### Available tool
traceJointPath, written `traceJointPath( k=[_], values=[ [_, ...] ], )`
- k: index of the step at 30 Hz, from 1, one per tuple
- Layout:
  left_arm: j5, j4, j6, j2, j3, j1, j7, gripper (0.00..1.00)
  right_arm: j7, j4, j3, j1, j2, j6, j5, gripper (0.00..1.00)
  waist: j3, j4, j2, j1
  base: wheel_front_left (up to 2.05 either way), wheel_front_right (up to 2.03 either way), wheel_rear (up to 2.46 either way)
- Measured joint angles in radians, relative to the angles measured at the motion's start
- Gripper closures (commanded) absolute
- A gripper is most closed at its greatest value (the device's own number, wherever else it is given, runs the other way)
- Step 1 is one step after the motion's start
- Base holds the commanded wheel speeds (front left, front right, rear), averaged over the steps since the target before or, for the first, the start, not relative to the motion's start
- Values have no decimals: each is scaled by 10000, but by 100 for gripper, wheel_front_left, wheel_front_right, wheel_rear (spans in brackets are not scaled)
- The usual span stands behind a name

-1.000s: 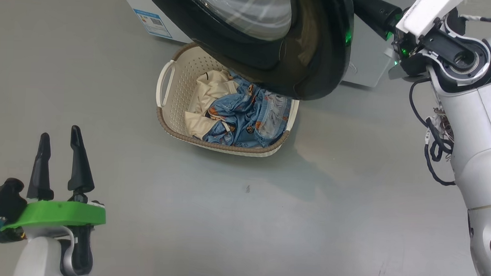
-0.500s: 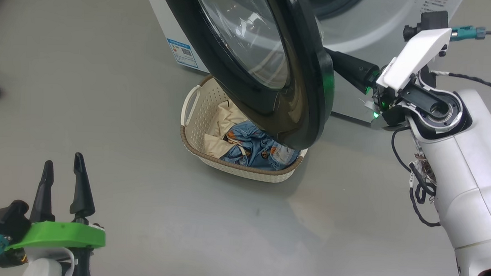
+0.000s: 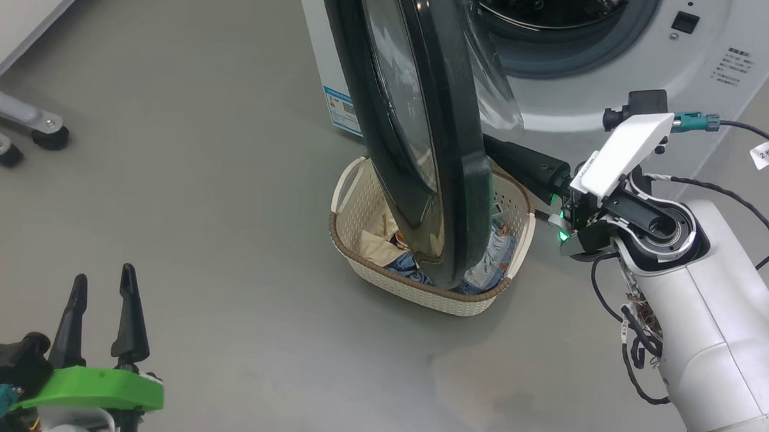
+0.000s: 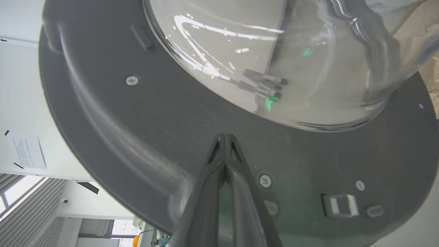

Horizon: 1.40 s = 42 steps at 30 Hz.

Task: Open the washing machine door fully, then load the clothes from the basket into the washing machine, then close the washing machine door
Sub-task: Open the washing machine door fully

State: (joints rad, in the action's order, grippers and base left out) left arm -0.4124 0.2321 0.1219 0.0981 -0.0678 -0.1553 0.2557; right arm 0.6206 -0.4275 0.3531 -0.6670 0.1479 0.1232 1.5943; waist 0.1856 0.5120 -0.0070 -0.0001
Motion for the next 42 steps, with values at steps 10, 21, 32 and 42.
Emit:
traceJointPath(
  k=[10,21,32,42],
  values=[
    [-2,-178,0,113,696,493,0,0,190,203,600,96,-585,0,33,100,-270,473,0,0,0,0,0],
    [-2,-360,0,81,780,586,0,0,192,209,627,96,-558,0,33,100,-225,506,0,0,0,0,0],
    [15,-362,0,84,518,585,0,0,155,270,351,227,-502,0,90,100,-453,421,0,0,0,0,0],
    [84,-368,0,313,568,608,0,0,-2,525,257,490,-493,0,73,62,-702,-9,0,0,0,0,0]
  ],
)
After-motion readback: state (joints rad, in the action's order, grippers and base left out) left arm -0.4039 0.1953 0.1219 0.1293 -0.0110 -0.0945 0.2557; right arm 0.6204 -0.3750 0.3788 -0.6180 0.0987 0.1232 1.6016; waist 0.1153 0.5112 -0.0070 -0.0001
